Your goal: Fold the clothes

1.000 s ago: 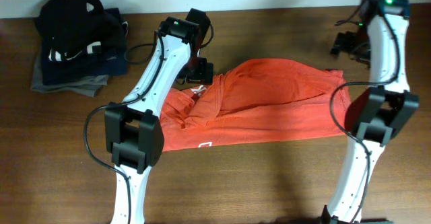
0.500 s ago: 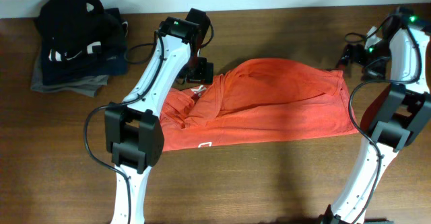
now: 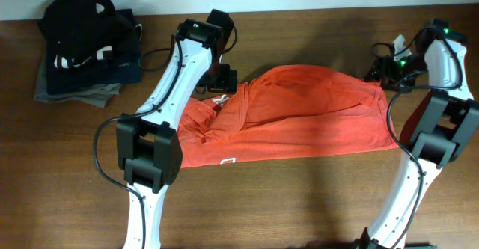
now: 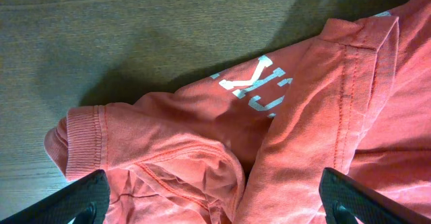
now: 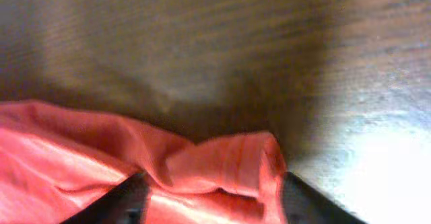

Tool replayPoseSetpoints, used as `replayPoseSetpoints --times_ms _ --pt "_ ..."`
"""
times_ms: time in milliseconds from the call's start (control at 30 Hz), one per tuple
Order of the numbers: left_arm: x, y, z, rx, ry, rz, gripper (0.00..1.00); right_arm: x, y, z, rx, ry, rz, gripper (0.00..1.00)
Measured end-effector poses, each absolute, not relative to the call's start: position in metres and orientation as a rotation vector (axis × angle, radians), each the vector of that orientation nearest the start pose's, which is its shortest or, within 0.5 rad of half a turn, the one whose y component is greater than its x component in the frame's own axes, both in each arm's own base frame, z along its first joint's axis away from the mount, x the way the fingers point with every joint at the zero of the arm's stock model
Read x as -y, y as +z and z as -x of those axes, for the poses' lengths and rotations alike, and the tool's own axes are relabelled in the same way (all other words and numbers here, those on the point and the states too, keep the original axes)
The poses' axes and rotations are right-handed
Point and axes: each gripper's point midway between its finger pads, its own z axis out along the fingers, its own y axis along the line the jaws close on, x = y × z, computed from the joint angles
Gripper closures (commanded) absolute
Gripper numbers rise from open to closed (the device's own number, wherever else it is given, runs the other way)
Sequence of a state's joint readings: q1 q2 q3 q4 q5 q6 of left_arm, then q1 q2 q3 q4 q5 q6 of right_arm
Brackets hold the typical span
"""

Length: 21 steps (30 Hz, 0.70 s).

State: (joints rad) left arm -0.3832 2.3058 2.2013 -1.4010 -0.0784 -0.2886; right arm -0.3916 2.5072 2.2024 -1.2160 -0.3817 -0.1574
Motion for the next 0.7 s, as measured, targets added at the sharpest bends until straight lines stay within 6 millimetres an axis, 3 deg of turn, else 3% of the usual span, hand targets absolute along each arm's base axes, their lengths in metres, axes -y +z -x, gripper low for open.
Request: replayPoseSetpoints --times_ms 300,400,433,533,700 --pt "0.161 0.099 -0.434 -3.05 0.08 -0.14 0.01 0.115 0.021 -0.491 -2.918 0.528 -0.257 0.76" --pt "0.161 0.099 -0.434 -3.05 0.08 -0.14 0.02 0.114 0.02 -0.489 -2.93 0.526 -0.269 0.9" --pt "0.161 0.099 -0.434 -3.05 0.08 -0.14 0.05 0.115 0.02 -0.487 -2.938 0.521 -0.271 0.95" --pt "0.161 0.099 -0.434 -3.051 0.078 -0.127 0.23 0.116 0.019 -0.479 -2.976 0.507 -0.302 0.96" --pt "0.161 0.099 -0.434 -3.053 0.078 -0.128 0.37 0.118 0.035 -0.474 -3.004 0.482 -0.318 0.96"
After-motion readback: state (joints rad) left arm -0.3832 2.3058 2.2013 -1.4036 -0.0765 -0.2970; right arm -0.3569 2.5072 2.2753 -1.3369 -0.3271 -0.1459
